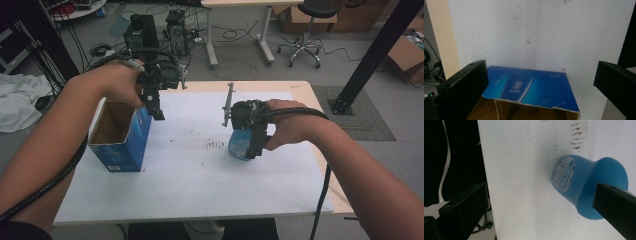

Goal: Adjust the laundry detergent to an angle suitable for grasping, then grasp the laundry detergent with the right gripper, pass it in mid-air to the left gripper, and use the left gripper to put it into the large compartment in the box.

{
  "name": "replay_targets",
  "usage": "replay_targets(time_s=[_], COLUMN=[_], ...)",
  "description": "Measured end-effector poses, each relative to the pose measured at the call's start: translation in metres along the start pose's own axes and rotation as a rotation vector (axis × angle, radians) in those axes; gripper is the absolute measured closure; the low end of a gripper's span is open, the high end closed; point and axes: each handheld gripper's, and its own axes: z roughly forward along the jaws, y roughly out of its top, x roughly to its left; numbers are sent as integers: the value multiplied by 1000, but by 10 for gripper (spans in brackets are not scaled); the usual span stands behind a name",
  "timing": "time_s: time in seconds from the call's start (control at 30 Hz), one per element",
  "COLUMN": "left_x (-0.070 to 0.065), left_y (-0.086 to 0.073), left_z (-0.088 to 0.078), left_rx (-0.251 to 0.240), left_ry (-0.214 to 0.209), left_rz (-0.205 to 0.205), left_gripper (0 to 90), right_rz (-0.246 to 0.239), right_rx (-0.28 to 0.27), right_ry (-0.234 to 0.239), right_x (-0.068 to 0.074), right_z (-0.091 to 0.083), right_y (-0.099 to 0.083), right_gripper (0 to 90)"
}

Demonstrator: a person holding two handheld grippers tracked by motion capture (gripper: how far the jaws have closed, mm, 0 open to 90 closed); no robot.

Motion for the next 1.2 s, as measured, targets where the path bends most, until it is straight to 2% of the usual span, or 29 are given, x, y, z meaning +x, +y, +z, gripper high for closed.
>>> replay_targets(time_s=[0.27, 0.47, 0.73, 0.87, 1.1, 1.2], left_x=[2, 0, -3, -6, -8, -8], left_y=[1, 4, 2, -1, 2, 2], left_z=[1, -1, 3, 4, -2, -2], left_rx=[2, 6, 20, 12, 5, -13], left_ry=[-7, -7, -7, -11, 0, 0], left_rz=[-11, 1, 6, -4, 11, 11], left_gripper=[1, 1, 1, 1, 1, 1], right_rz=[-5, -2, 2, -4, 2, 8], right_rx=[4, -2, -7, 2, 1, 3], right_ry=[2, -7, -13, -16, -18, -21], right_x=[-1, -2, -2, 0, 3, 3], right_z=[-1, -6, -5, -4, -6, -7], right_y=[0, -4, -2, 0, -1, -1], right_gripper=[1, 1, 1, 1, 0, 0])
